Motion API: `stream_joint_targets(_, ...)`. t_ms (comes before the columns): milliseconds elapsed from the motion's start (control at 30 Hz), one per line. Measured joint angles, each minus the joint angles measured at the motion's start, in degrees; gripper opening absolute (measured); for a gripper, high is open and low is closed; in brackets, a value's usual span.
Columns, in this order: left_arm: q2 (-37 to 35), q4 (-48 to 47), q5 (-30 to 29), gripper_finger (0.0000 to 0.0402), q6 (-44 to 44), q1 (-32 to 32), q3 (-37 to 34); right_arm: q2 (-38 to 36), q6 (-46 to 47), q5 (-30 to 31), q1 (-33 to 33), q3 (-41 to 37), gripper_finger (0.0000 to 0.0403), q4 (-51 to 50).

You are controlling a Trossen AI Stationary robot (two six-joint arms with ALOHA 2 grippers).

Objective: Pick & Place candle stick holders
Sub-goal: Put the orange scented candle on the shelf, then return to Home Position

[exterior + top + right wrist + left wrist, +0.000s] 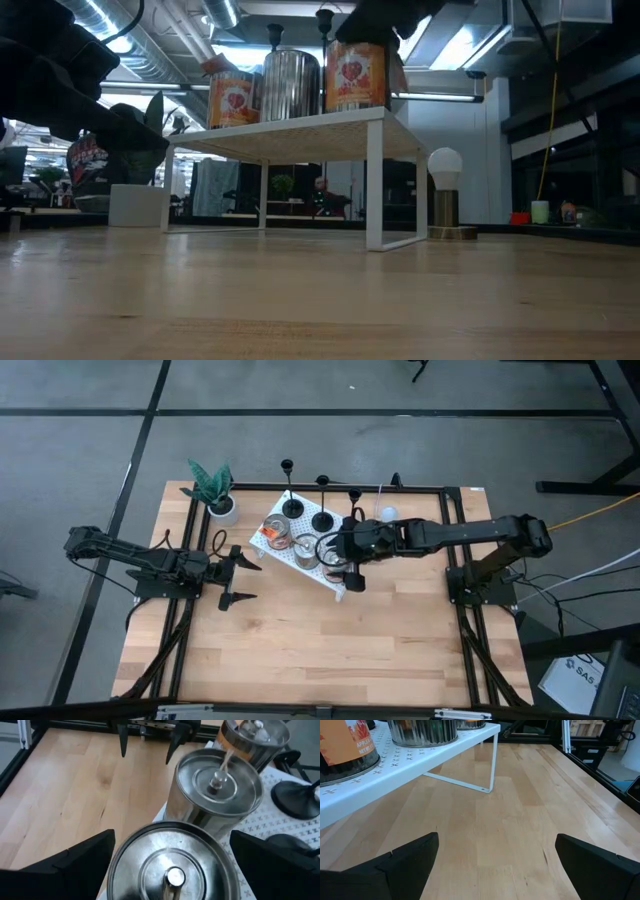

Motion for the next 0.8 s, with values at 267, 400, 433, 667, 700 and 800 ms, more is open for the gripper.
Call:
stream_joint_targets(267, 0.00, 0.00, 0.00, 0.0400, 0.00, 0.02, 0.00, -0.07, -2.65, 0.00, 1.54, 4.21, 0.0400, -4.02)
stream_joint_targets(400, 0.00, 0.00, 0.00, 0.0400, 0.00, 0.01, -0.01, -0.07, -4.97, 0.03, 4.27, 6.89, 0.0400, -5.80)
stream_joint_targets(433, 0.01, 0.00, 0.00, 0.0400, 0.00, 0.01, -0.01, -0.18, -5.53, 0.16, 5.31, 7.50, 0.0400, -6.43)
stream_joint_targets(667, 0.01, -0.04, 0.00, 0.0400, 0.00, 0.01, 0.00, -2.74, -4.33, 6.67, 13.90, 8.22, 0.0400, -10.61)
stream_joint_targets(700, -0.02, -0.02, 0.00, 0.0400, 0.00, 0.02, -0.01, -3.40, -3.92, 7.68, 14.97, 7.88, 0.0400, -11.73)
stream_joint_targets(800, 0.00, -0.12, 0.00, 0.0400, 0.00, 0.01, -0.02, -4.79, -0.85, 10.49, 17.98, 6.30, 0.0400, -13.98)
